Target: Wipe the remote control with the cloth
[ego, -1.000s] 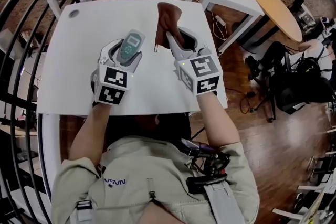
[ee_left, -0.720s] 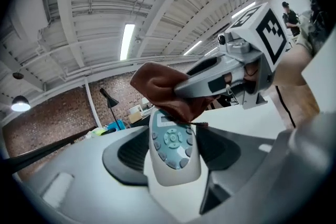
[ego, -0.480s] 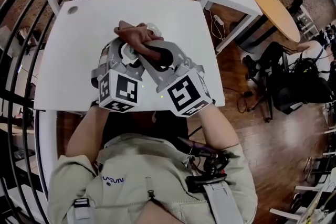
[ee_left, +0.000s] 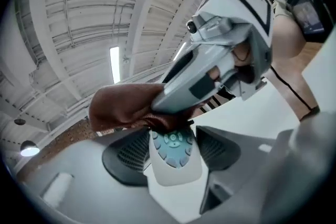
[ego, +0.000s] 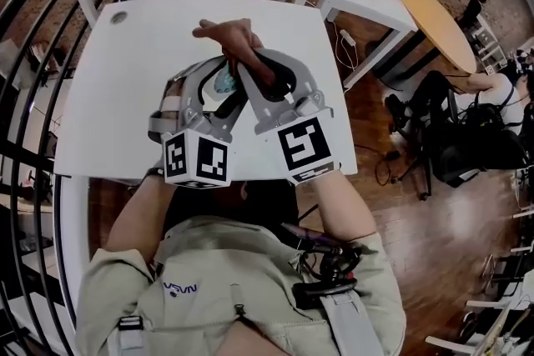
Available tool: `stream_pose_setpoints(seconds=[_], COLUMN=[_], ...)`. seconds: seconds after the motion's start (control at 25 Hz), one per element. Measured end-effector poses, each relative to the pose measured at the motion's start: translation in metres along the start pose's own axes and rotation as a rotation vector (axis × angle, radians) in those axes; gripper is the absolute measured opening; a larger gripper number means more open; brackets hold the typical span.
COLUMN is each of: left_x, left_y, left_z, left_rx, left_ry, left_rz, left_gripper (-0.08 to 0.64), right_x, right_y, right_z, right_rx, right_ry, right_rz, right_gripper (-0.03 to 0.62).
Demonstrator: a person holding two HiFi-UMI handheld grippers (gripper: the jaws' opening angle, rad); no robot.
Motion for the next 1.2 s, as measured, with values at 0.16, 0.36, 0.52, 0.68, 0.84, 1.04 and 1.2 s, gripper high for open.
stream_pose_setpoints(seconds=[0.16,0.36,0.52,0.68,0.84,1.04,1.2], left_x=[0.011,0.049,0.067,0.072,0.078,0.081,0.087], left_y=[0.003,0.019,0.027,0.029,0.029,0.029,0.029], left_z=[-0.013,-0.023,-0.021,-0.007,-0.01,-0.015,-0.007], left_rx=[-0.011,-0.157,-0.247,-0.318,-0.359,-0.431,-0.525], left_ry=[0.146,0.71,1.007,1.154,1.274,1.399,1.485], left_rz=[-0.03,-0.209,-0.304,-0.395,-0.429,-0.463,-0.506], left_gripper=[0.29,0.29,0.29,0.29,0.29,0.29,0.288], right_x=[0.04,-0.013,-0.039,-0.023,0.001,0.012,0.038], right_y=[0.001,0.025,0.036,0.023,0.017,0.015,0.007], right_z=[0.019,0.018,0.003,0.001,0.001,-0.004,-0.01], right_rx=[-0.112,-0.277,-0.28,-0.28,-0.31,-0.335,-0.259], right_ry=[0.047,-0.189,-0.197,-0.182,-0.203,-0.311,-0.27], right_rz=[0.275,-0.059,-0.173,-0.085,0.055,0.151,0.346], right_gripper=[0.066,0.066,0.066,0.066,0.066,0.064,0.064])
Point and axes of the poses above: the fingertips, and each gripper's own axes: y backward along the fingers, x to its left, z out of its top, the point moved 7 cm from there along y, backward along the fingers, and after that the axes turned 10 degrees about y, right-handed, at the moved point
